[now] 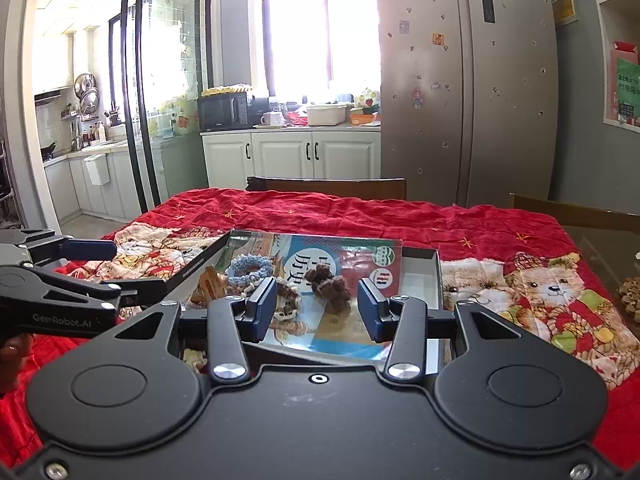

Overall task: Organize objects
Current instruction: 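Withdraw the left tool to the quilt while the right tool grasps the black-and-cream crocheted ring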

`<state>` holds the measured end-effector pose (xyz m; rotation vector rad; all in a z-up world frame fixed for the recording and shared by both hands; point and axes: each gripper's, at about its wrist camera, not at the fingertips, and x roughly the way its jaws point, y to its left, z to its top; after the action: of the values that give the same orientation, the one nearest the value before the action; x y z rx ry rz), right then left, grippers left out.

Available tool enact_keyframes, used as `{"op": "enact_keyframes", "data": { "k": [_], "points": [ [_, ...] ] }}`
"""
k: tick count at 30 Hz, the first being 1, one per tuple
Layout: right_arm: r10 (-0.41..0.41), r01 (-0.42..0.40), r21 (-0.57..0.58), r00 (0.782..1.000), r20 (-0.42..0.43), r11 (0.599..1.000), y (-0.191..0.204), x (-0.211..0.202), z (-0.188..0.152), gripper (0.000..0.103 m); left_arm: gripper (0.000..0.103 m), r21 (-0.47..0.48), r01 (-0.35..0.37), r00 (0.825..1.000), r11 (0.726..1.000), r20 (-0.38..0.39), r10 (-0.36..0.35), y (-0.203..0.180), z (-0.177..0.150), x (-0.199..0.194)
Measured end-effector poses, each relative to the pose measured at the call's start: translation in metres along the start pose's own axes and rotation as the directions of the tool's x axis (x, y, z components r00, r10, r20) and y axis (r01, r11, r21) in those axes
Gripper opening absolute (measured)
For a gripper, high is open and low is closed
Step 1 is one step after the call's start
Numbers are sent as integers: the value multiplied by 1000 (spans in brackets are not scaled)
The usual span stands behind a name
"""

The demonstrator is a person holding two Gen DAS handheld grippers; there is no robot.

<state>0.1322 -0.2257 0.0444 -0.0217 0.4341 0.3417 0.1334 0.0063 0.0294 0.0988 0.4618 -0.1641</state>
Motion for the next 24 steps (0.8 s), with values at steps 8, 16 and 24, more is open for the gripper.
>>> {"op": "enact_keyframes", "data": {
  "k": [8,16,24],
  "points": [
    [-11,12,12,999,-31,1000,-9,-14,-19,43,92,20,59,998,998,-9,-59,-17,-13,-14],
    [-40,41,14,997,-62,999,-19,-19,-37,43,92,31,170,984,985,-51,-169,-46,-26,-12],
    [-55,57,18,993,-104,998,-26,-21,-57,43,92,27,244,966,969,-91,-240,-63,-41,-4]
  ]
}}
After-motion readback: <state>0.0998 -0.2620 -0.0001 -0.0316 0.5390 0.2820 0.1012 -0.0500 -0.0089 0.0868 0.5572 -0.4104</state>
